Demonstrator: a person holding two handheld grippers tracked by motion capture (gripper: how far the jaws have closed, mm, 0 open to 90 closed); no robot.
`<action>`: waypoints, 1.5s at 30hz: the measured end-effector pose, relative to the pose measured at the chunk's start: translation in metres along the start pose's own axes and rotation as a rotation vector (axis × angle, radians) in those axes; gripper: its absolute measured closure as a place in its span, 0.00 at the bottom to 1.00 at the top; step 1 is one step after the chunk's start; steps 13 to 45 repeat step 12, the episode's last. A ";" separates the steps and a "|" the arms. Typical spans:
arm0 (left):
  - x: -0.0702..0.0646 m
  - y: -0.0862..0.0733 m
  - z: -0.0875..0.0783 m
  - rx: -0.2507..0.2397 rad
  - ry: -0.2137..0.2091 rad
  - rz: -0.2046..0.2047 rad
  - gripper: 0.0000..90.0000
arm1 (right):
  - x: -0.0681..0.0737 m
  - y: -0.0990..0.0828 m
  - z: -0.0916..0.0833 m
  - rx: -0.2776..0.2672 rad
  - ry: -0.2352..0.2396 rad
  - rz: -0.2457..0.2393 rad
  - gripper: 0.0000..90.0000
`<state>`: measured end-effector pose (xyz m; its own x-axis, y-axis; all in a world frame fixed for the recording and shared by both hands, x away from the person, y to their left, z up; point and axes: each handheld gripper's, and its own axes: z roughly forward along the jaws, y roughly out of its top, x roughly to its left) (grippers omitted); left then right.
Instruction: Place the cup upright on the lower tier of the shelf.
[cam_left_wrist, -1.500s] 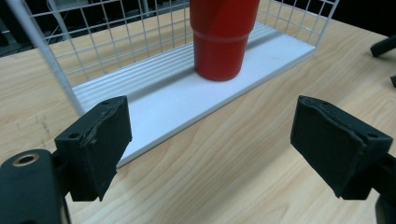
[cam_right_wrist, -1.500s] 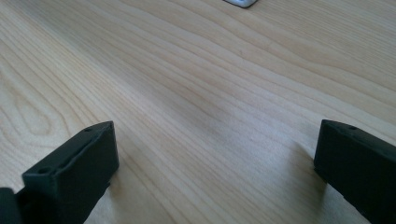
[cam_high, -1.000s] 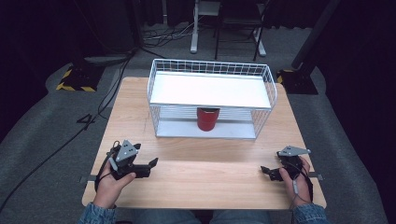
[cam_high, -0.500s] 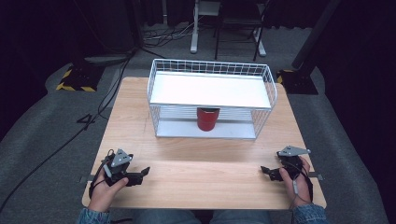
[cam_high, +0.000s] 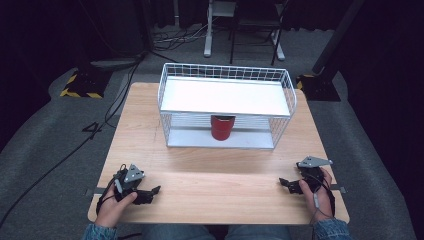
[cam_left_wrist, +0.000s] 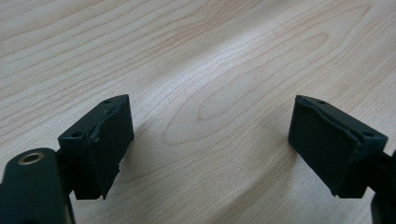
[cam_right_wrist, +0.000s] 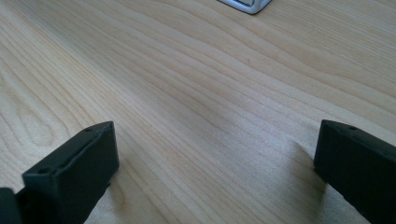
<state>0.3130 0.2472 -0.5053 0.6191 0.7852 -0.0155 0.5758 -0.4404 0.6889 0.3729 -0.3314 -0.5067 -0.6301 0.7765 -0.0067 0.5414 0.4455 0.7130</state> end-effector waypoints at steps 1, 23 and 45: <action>0.000 0.000 0.001 0.000 -0.001 0.007 0.14 | 0.000 0.000 0.000 0.000 0.000 0.001 0.00; 0.000 0.003 0.005 0.033 0.014 -0.019 0.00 | 0.000 0.000 0.000 0.000 0.000 0.000 0.00; 0.000 0.003 0.005 0.033 0.014 -0.019 0.00 | 0.000 0.000 0.000 0.000 0.000 0.000 0.00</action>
